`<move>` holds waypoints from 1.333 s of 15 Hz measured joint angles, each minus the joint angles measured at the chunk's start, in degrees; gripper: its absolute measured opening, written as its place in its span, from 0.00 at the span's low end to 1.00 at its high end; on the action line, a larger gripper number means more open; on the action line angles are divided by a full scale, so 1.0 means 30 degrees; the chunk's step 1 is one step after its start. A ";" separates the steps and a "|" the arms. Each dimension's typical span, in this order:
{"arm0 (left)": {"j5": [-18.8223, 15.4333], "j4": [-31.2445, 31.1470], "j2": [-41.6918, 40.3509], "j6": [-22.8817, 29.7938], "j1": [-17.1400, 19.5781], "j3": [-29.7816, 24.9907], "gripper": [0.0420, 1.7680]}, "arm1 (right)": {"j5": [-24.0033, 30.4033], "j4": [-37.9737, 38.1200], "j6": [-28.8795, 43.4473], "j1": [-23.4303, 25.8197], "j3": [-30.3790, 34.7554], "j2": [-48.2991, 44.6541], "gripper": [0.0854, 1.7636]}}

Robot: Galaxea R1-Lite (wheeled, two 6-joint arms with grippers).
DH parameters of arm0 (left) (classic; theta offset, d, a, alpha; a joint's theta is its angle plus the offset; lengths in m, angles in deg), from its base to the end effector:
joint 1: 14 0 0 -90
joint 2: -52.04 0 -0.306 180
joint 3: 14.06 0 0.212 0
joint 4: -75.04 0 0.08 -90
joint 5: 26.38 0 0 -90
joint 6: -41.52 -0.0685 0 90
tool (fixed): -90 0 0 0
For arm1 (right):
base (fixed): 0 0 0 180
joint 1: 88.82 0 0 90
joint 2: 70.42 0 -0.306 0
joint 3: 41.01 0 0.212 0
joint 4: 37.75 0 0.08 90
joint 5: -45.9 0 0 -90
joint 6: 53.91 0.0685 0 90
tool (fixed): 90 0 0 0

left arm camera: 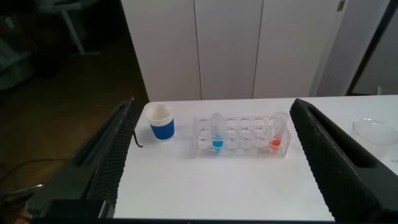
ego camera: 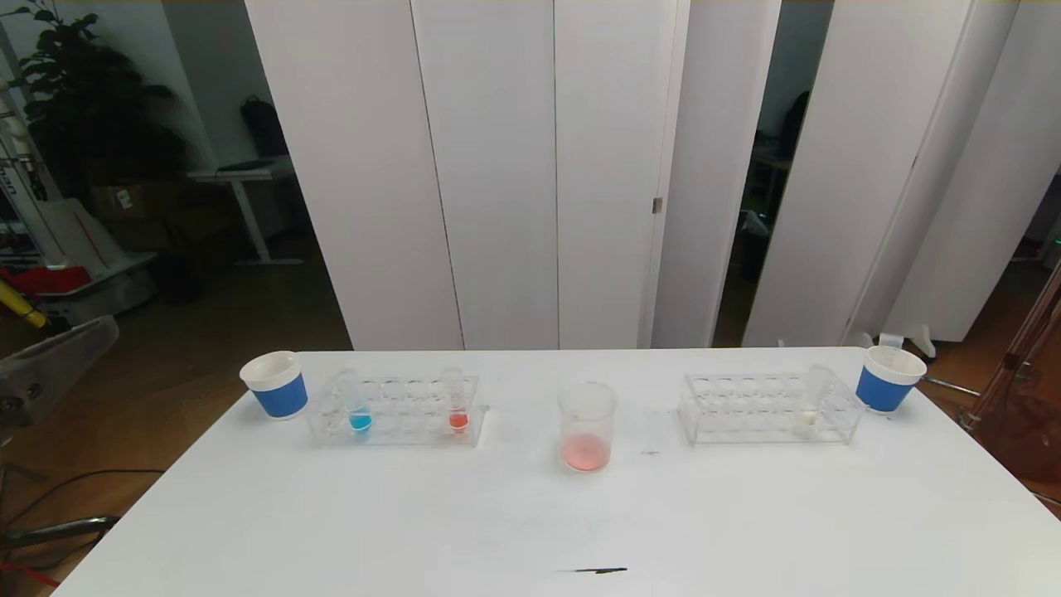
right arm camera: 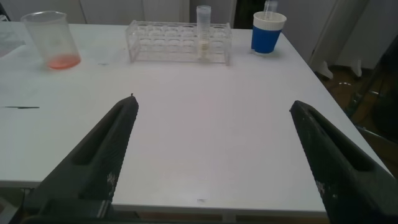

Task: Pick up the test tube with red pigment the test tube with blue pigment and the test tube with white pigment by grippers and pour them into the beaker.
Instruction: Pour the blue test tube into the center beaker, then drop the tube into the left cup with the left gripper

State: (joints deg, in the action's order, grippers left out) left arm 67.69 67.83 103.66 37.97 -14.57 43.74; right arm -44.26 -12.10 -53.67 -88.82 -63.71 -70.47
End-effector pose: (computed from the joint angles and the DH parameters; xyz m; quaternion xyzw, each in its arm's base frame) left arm 0.1691 0.0032 0.2600 0.0313 0.0099 0.0302 0.9990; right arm 0.0378 -0.0002 0.0742 0.0021 0.0253 -0.0014 0.9997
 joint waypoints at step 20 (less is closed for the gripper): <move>0.2032 1.4978 1.6437 0.2117 -0.2556 -0.4588 0.99 | 0.0000 0.0008 0.0000 0.0000 0.0000 0.0000 0.99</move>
State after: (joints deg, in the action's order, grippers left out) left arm 73.78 112.76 152.97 44.33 -22.24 29.97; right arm -44.26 -12.07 -53.67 -88.82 -63.71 -70.47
